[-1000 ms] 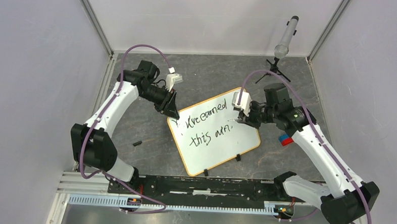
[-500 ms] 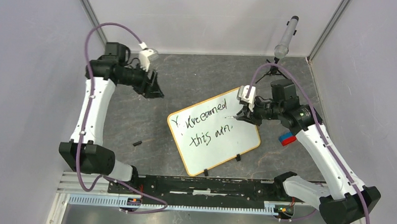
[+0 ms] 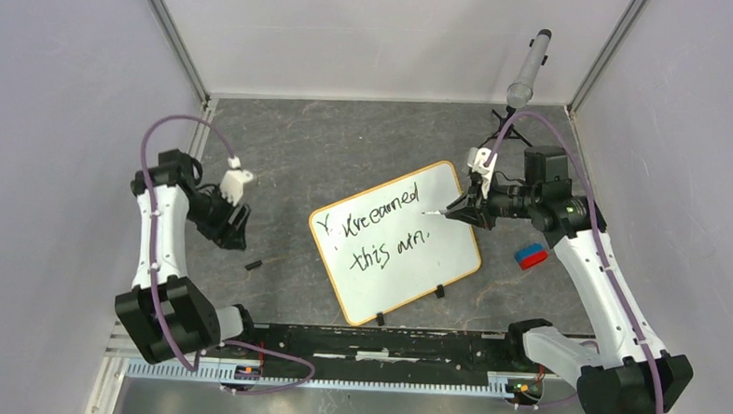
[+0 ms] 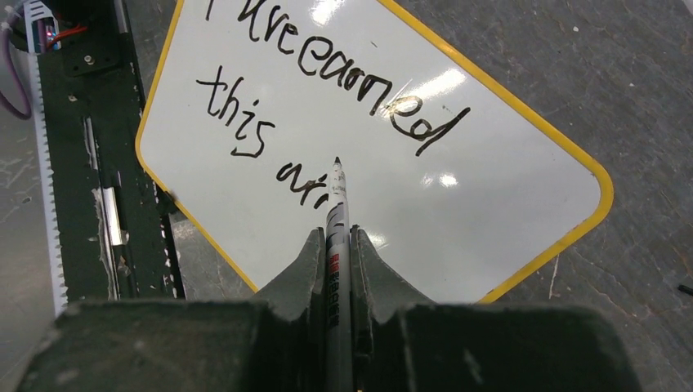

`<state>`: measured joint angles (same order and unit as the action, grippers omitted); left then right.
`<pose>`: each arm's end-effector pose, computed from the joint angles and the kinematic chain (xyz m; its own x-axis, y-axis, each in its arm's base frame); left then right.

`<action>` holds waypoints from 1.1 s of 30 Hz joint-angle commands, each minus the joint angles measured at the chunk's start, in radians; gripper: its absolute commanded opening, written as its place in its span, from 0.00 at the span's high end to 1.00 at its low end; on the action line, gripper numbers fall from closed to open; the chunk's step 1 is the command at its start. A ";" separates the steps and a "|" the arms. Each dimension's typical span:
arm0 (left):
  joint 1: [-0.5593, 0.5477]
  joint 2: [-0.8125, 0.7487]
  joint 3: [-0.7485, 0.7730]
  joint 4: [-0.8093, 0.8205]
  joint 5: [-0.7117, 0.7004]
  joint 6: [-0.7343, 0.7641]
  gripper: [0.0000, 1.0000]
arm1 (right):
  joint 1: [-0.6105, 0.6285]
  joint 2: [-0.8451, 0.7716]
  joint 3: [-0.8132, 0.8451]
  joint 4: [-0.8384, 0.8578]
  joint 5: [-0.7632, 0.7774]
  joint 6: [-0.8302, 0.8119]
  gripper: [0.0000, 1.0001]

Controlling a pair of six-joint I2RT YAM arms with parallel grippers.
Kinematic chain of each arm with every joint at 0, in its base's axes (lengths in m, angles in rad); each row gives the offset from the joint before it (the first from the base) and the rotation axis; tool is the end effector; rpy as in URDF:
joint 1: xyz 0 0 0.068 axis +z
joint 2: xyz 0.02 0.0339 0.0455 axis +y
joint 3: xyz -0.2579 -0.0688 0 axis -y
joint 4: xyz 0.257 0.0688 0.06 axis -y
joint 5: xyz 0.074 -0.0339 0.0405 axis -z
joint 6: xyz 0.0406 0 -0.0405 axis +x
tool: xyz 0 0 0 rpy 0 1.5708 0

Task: Write a sentence on the whiteboard
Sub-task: Place the pen cap at the center of the board.

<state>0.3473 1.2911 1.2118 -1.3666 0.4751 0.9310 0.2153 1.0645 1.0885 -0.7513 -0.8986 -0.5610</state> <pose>0.2164 0.0586 0.2916 -0.7568 0.4847 -0.4385 0.5997 0.7817 -0.1710 0.2126 0.0790 0.3392 -0.1754 -0.3775 -0.9093 -0.9417 0.3338 0.0431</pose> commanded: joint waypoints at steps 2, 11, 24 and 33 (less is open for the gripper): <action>-0.005 -0.090 -0.227 0.178 -0.100 0.230 0.33 | -0.017 -0.004 0.007 0.041 -0.086 0.027 1.00; -0.014 -0.054 -0.435 0.392 -0.116 0.292 0.37 | -0.022 0.015 0.005 0.057 -0.092 0.041 1.00; -0.026 -0.032 -0.566 0.526 -0.082 0.417 0.42 | -0.022 0.028 0.002 0.056 -0.083 0.041 1.00; -0.068 -0.042 -0.673 0.617 -0.111 0.445 0.54 | -0.022 0.033 0.003 0.064 -0.073 0.047 1.00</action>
<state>0.2943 1.2411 0.5968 -0.8154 0.3580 1.3144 0.1959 1.0946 1.0885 -0.7120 -0.9676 -0.5209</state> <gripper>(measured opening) 0.498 0.144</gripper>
